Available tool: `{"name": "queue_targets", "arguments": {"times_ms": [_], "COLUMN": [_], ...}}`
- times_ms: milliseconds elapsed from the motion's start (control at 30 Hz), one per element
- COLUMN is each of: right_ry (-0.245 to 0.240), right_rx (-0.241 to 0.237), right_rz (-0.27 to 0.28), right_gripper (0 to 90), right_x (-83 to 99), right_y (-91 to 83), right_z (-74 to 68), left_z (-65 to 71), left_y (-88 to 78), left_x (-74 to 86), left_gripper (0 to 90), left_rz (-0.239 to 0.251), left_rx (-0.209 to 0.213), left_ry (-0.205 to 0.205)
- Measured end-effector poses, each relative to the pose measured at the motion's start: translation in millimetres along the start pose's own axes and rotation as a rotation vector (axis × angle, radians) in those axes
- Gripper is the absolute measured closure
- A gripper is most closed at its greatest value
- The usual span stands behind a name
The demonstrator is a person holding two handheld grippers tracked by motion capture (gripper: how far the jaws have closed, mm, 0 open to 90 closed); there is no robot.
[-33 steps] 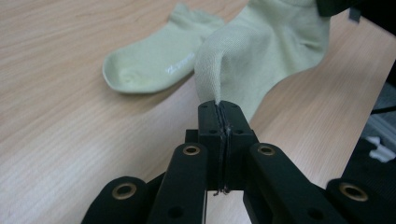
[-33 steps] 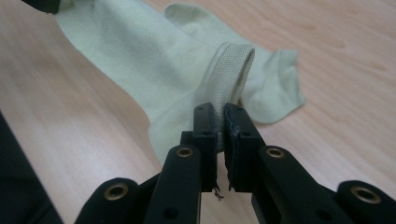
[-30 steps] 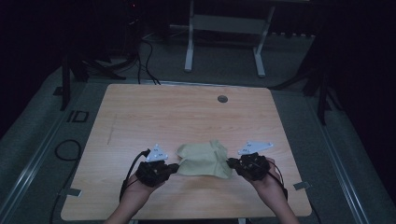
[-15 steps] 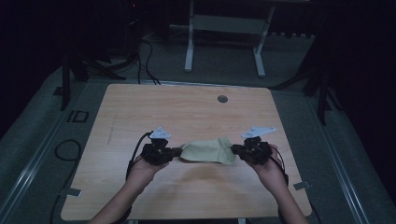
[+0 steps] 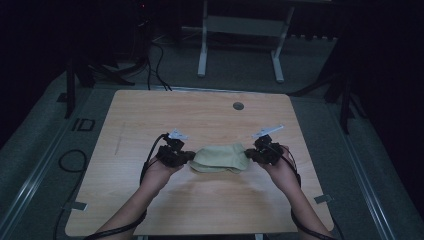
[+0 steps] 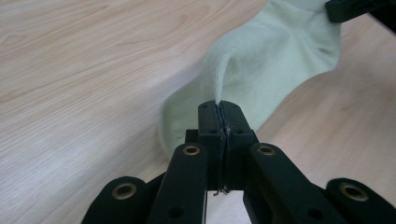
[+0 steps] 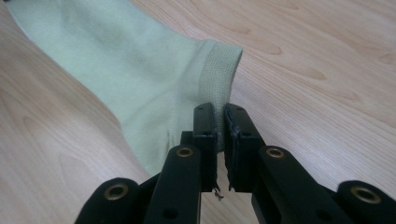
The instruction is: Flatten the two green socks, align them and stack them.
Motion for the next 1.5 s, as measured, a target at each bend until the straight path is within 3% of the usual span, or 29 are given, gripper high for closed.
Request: {"name": "queue_targets", "arguments": {"times_ms": [367,767,933,1033,1167,1233,1300,1433,1500], "right_ry": [0.027,0.028,0.028,0.034,0.036,0.032,0.038,0.037,0.037], "right_rx": [-0.009,-0.02,-0.013,-0.015,-0.017,-0.011,-0.009,-0.013,-0.017], "right_rz": [-0.062,-0.123,-0.136,-0.141,-0.14,-0.138,-0.112,-0.079,-0.056], "right_gripper": [83.8,83.1,82.3,82.2,80.6,76.1,71.6,70.8,70.8], "right_x": [2.0,9.9,13.9,17.0,17.8,17.4,15.1,12.1,10.8], "right_y": [31.2,56.7,64.1,67.7,67.7,66.3,58.5,48.9,44.0], "right_z": [3.3,0.2,0.4,0.3,0.3,0.3,1.2,-0.5,-4.3], "left_z": [-17.5,-30.8,-35.2,-37.6,-38.6,-36.6,-35.1,-29.7,-23.1], "left_y": [18.5,33.4,37.9,39.9,40.9,39.3,35.3,23.3,19.4], "left_x": [13.6,27.9,32.4,35.7,36.4,35.0,32.2,22.1,17.4], "left_gripper": [88.4,88.3,88.0,87.8,85.8,74.2,61.7,61.0,66.7], "left_rz": [-0.023,-0.067,-0.069,-0.074,-0.066,-0.064,-0.046,0.011,0.035], "left_rx": [-0.008,-0.039,-0.01,-0.016,-0.003,0.017,-0.005,-0.036,-0.043], "left_ry": [-0.063,-0.088,-0.11,-0.112,-0.129,-0.125,-0.11,-0.091,-0.068]}}
Point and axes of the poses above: each handheld gripper's, and its own axes: y roughly forward along the jaws, x roughly out of its underside, z roughly to its right, the point moved 5 cm from there along y, roughly forward along the jaws, and after that the axes turned 9 degrees about x, right-handed, at the moved point
